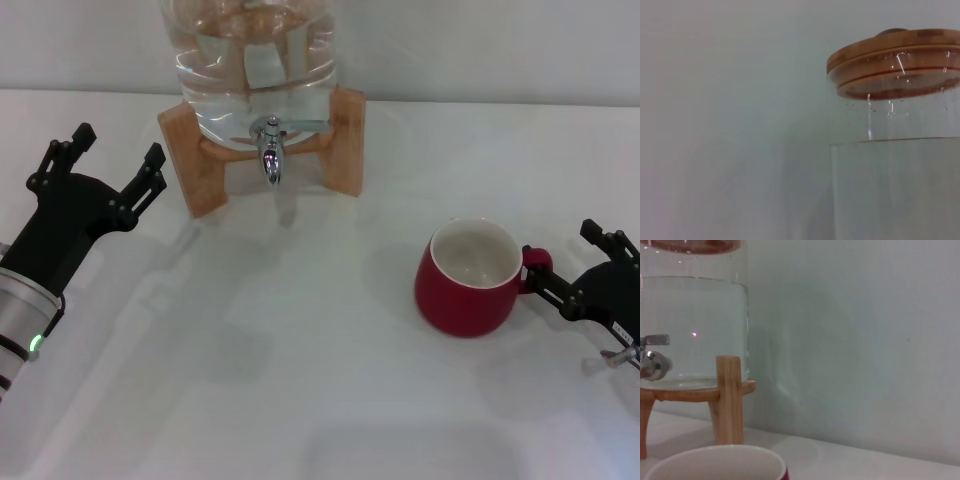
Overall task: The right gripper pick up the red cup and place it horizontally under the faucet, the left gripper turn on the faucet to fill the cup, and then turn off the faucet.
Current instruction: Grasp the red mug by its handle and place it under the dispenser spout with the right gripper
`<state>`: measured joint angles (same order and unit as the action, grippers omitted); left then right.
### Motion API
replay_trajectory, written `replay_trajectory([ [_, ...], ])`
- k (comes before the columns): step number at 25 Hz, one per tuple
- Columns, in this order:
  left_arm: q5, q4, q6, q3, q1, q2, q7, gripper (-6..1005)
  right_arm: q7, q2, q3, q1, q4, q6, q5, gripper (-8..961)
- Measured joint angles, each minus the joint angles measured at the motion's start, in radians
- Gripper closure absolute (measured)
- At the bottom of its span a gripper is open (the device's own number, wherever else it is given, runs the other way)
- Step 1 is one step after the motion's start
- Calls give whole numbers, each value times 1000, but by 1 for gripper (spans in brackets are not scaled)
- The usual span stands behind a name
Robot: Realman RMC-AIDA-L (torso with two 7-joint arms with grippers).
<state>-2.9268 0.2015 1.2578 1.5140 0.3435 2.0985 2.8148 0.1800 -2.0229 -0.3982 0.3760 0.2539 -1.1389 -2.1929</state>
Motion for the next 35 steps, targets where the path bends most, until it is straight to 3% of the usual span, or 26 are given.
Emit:
replay_trajectory([
  [11,0,-1,-7,0,5,0,0,124,-2,-1,3,2,2,23,-9,126],
  [21,0,-1,-9,0,8,0,0,124,-2,0,11,3,2,24,-15,336],
  [32,0,-1,-9,0,8,0,0,125,-17,1,45,10,2,18,-16,792],
  [35,0,-1,-9,0,8,0,0,125,-30,0,45,11,3,17,-16,815],
])
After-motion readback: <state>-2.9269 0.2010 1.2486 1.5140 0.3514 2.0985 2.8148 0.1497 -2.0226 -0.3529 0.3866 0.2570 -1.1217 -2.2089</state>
